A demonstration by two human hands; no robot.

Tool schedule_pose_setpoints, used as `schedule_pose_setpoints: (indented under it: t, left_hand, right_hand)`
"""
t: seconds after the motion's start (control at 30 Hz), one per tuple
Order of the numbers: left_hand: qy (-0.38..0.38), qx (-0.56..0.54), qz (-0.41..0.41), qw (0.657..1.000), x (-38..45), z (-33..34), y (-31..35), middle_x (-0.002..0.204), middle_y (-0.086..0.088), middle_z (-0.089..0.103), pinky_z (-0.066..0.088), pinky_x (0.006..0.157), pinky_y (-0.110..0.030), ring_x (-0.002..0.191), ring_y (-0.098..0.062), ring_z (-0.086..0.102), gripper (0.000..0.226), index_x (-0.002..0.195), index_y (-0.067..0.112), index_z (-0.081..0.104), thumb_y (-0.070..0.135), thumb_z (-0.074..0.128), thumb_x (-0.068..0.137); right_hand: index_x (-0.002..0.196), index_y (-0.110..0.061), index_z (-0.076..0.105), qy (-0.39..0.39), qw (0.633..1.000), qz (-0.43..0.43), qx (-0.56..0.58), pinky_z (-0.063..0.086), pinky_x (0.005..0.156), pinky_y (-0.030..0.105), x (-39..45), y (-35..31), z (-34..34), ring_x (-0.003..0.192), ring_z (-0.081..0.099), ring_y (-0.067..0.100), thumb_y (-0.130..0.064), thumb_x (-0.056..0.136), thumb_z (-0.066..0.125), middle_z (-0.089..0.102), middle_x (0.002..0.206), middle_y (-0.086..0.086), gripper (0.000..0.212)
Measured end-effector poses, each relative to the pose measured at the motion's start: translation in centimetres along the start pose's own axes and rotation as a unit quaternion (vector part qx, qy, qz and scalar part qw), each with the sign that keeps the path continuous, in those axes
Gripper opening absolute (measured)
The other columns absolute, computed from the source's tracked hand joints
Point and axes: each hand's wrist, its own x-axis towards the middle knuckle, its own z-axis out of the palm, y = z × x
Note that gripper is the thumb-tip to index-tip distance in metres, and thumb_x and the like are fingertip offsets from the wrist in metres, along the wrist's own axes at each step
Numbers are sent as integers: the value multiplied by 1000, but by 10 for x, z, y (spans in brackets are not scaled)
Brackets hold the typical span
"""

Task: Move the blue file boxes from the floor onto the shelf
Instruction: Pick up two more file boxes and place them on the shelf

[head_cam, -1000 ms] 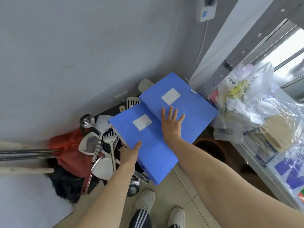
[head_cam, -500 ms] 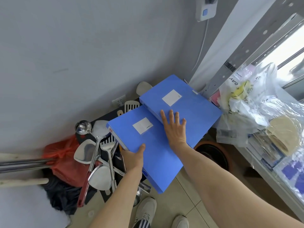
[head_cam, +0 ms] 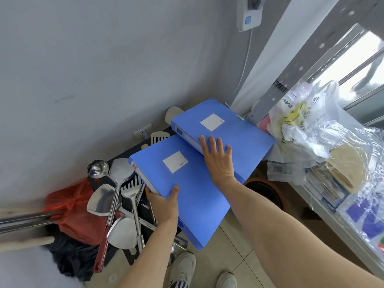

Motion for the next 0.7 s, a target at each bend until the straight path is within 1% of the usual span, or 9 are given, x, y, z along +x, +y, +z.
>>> schedule_pose_setpoints:
  t: [0.13, 0.2, 0.27, 0.3, 0.37, 0.43, 0.53, 0.63, 0.7]
  left_hand:
    - [5, 23, 16, 1000, -16, 5, 25, 110, -11, 65, 54, 71, -35, 87, -28, 66, 57, 122, 2, 44, 19, 78, 79]
    - [8, 57, 41, 997, -27, 6, 42, 107, -10, 63, 53, 69, -37, 81, -28, 64, 54, 120, 4, 43, 20, 76, 80]
    - [14, 93, 88, 992, -43, 8, 61, 105, -7, 62, 47, 62, -32, 78, -27, 62, 53, 122, 7, 41, 19, 73, 82]
    - [18, 109, 113, 987, -51, 9, 70, 105, -6, 61, 44, 58, -28, 77, -27, 62, 53, 124, 8, 41, 18, 71, 82]
    - [25, 141, 147, 979, -73, 12, 90, 100, -6, 61, 37, 49, -24, 70, -25, 60, 49, 121, 7, 42, 17, 68, 82]
    - [30, 160, 168, 972, -97, 13, 108, 93, -4, 58, 31, 46, -22, 60, -16, 55, 39, 112, 4, 44, 17, 66, 82]
    - [29, 168, 221, 960, -128, 14, 135, 92, -2, 54, 29, 46, -21, 60, -4, 50, 34, 112, 3, 45, 14, 62, 84]
    - [24, 170, 273, 947, -158, 15, 162, 85, 0, 60, 37, 48, -25, 63, -22, 58, 34, 113, 8, 44, 15, 60, 84]
    - [14, 173, 294, 940, -180, 17, 179, 74, 7, 57, 43, 50, -31, 60, -24, 59, 34, 113, 11, 42, 17, 59, 84]
  right_hand:
    - [149, -11, 21, 14, 999, 30, 30, 44, 98, 48, 3, 12, -25, 128, 44, 37, -15, 63, 85, 41, 142, 13, 108]
    - [142, -12, 37, 41, 996, 55, 49, 50, 85, 42, 4, 21, -42, 112, 56, 33, -10, 58, 85, 53, 128, 10, 96]
    - [131, -13, 49, 70, 992, 78, 74, 50, 66, 35, 2, 32, -59, 92, 63, 28, -9, 57, 85, 60, 111, 6, 82]
    - [128, -13, 51, 76, 989, 90, 91, 47, 59, 32, -1, 38, -69, 87, 64, 26, -10, 58, 84, 61, 107, 5, 77]
    - [129, -14, 49, 78, 981, 113, 138, 39, 53, 32, -11, 48, -93, 87, 63, 27, -17, 66, 81, 59, 110, 5, 71]
    - [134, -15, 42, 96, 967, 139, 190, 36, 52, 31, -21, 55, -115, 93, 60, 29, -21, 74, 75, 54, 118, 7, 69]
    - [137, -18, 36, 128, 936, 181, 275, 42, 55, 33, -44, 64, -150, 101, 56, 29, -27, 76, 72, 49, 124, 5, 71]
    - [137, -21, 35, 159, 897, 213, 353, 49, 63, 38, -69, 74, -184, 105, 56, 28, -33, 77, 71, 48, 125, 4, 72]
    - [135, -23, 35, 180, 871, 238, 390, 48, 64, 37, -86, 79, -205, 104, 57, 28, -36, 76, 72, 48, 124, 3, 71]
